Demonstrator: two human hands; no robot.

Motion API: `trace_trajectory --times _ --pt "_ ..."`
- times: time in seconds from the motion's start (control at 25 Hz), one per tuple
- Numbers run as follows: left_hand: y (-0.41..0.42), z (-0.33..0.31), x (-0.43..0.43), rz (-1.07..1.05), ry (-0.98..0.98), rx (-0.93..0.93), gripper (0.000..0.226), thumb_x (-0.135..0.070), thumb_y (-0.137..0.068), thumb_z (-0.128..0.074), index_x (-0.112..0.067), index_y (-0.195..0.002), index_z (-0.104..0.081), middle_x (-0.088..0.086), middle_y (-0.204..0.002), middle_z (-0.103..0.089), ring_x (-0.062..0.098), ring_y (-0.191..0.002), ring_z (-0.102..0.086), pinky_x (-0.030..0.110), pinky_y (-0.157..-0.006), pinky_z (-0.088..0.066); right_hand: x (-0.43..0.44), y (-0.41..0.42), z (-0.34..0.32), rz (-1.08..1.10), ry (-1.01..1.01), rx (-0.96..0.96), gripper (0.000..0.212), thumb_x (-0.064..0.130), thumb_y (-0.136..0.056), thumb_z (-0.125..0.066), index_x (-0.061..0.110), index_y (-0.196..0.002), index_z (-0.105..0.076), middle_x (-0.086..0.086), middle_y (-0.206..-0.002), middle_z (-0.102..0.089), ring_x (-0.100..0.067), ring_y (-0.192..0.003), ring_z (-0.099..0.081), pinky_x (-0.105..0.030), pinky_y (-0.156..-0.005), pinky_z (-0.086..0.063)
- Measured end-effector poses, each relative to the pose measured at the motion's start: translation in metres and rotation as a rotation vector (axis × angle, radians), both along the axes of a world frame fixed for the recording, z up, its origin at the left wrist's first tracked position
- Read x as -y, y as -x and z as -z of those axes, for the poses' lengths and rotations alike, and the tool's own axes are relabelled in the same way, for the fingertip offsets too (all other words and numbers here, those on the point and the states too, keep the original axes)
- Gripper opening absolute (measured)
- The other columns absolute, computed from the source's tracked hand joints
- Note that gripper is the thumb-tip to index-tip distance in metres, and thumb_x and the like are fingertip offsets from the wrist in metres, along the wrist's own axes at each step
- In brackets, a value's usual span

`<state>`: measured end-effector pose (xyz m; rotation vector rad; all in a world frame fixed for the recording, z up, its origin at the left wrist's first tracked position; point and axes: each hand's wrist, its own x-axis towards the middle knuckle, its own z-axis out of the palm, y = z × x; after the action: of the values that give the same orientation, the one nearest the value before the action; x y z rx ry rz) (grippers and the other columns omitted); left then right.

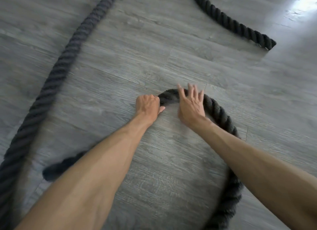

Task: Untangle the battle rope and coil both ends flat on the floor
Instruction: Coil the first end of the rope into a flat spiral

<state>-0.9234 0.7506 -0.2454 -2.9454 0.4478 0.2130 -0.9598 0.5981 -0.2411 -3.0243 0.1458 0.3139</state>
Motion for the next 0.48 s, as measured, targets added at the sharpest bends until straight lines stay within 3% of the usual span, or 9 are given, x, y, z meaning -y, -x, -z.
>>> trace_trajectory --times 0.08,0.16,0.2,0.32,0.48 --pt "0.007 0.005 -0.008 -0.122 0.096 -0.061 0.054 -0.063 -0.091 -0.052 -0.013 -0.1 -0.068 0.008 -0.1 -0.071 0.026 -0.095 -0.067 0.033 -0.069 -0.042 -0.035 0.026 0.0 0.018 -0.152 0.057 0.072 0.013 -0.085 -0.053 0.012 -0.152 -0.027 -0.023 -0.15 -0.03 -0.042 -0.138 -0.031 -0.052 -0.113 -0.029" --pt "0.011 0.007 -0.022 -0.261 0.216 -0.091 0.065 -0.069 -0.085 -0.055 -0.009 -0.107 -0.067 0.014 -0.11 -0.07 0.032 -0.105 -0.064 0.036 -0.079 -0.047 -0.069 0.07 0.0 0.066 -0.262 0.077 0.047 0.031 -0.09 -0.053 0.011 -0.132 -0.045 -0.016 -0.131 -0.044 -0.036 -0.121 -0.044 -0.045 -0.098 -0.04" --pt "0.012 0.006 -0.029 -0.327 0.27 -0.114 0.07 -0.072 -0.082 -0.057 -0.009 -0.11 -0.065 0.016 -0.114 -0.069 0.034 -0.109 -0.063 0.038 -0.084 -0.047 -0.086 0.093 -0.001 0.07 -0.323 0.022 0.045 0.042 -0.093 -0.052 0.011 -0.124 -0.049 -0.013 -0.124 -0.049 -0.034 -0.117 -0.048 -0.045 -0.094 -0.043" --pt "0.014 0.0 -0.05 -0.448 0.353 -0.166 0.079 -0.074 -0.078 -0.06 -0.007 -0.12 -0.057 0.018 -0.122 -0.064 0.036 -0.117 -0.058 0.04 -0.091 -0.046 -0.13 0.141 0.0 -0.112 -0.35 -0.187 0.069 0.071 -0.09 -0.047 0.009 -0.121 -0.05 -0.014 -0.118 -0.058 -0.033 -0.111 -0.057 -0.043 -0.089 -0.048" --pt "0.032 -0.003 -0.068 -0.414 0.373 -0.274 0.081 -0.063 -0.085 -0.06 -0.008 -0.14 -0.039 0.015 -0.135 -0.056 0.035 -0.122 -0.054 0.043 -0.093 -0.045 -0.158 0.138 -0.007 -0.153 -0.392 -0.283 0.069 0.061 -0.089 -0.058 0.004 -0.125 -0.045 -0.016 -0.126 -0.056 -0.034 -0.117 -0.056 -0.041 -0.093 -0.046"
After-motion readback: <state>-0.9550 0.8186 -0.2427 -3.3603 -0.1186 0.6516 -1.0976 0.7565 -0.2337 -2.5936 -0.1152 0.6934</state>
